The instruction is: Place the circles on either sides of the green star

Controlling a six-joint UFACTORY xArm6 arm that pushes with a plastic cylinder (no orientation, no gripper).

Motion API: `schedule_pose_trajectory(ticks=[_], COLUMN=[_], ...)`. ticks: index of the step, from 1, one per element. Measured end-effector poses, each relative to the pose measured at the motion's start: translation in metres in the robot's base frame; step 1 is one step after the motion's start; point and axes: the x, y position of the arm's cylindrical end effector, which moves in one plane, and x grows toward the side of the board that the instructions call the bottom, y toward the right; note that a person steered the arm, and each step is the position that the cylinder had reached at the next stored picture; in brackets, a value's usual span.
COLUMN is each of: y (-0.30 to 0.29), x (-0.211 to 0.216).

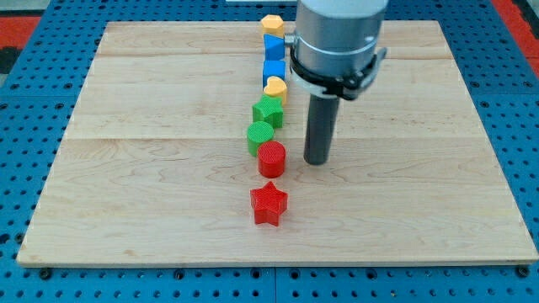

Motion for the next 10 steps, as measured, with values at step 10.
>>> schedule_pose_trajectory(ticks=[10], y=[-0.136], x=[0.039])
